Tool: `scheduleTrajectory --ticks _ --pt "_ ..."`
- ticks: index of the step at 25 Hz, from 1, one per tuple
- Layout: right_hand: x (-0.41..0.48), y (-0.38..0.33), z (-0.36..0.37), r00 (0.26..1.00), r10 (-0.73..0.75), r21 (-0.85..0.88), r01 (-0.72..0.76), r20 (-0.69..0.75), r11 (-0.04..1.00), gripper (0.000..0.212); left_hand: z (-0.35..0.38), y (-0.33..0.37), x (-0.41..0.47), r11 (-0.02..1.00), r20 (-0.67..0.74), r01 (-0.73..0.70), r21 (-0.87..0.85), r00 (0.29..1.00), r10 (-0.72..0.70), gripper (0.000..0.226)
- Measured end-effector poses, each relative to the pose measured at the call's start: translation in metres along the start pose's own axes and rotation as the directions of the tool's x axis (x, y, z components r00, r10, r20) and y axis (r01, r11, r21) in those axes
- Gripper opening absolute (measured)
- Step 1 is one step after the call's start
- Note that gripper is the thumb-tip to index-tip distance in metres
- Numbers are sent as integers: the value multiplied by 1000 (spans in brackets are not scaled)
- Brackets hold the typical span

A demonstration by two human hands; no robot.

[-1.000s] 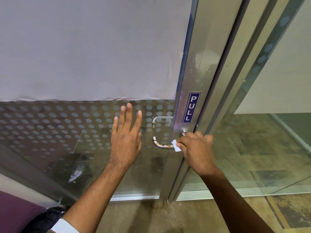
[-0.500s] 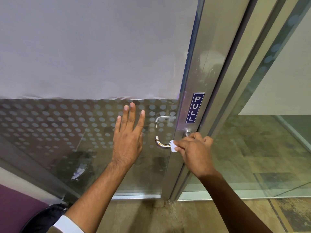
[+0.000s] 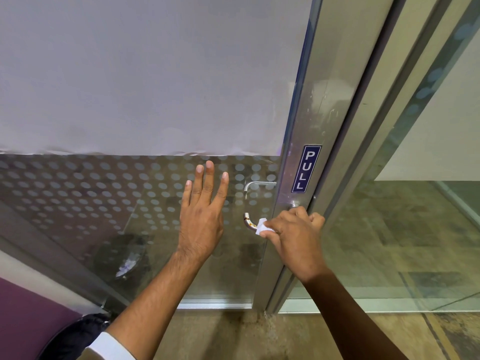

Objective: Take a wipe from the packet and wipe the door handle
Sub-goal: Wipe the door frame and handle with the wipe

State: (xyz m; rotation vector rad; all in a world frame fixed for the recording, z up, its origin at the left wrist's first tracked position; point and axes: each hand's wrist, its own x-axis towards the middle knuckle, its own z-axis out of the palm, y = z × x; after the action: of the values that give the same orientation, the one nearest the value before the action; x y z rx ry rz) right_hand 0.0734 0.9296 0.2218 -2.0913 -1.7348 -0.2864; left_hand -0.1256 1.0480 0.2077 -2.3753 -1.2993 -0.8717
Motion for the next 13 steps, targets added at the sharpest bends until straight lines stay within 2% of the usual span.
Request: scheduleTrajectory --ticks 5,8,13 --pt "-3 -9 2 1000 1 29 -1 -21 1000 18 -2 -2 0 1000 -7 -12 -10 1000 12 108" --pt "3 -29 6 1000 -17 -11 17 2 1000 19 -3 0 0 1000 4 -4 -20 1000 4 108" --pt "-11 -24 7 999 -40 -62 40 1 997 20 -7 -4 -1 1000 24 -22 -16 999 22 107"
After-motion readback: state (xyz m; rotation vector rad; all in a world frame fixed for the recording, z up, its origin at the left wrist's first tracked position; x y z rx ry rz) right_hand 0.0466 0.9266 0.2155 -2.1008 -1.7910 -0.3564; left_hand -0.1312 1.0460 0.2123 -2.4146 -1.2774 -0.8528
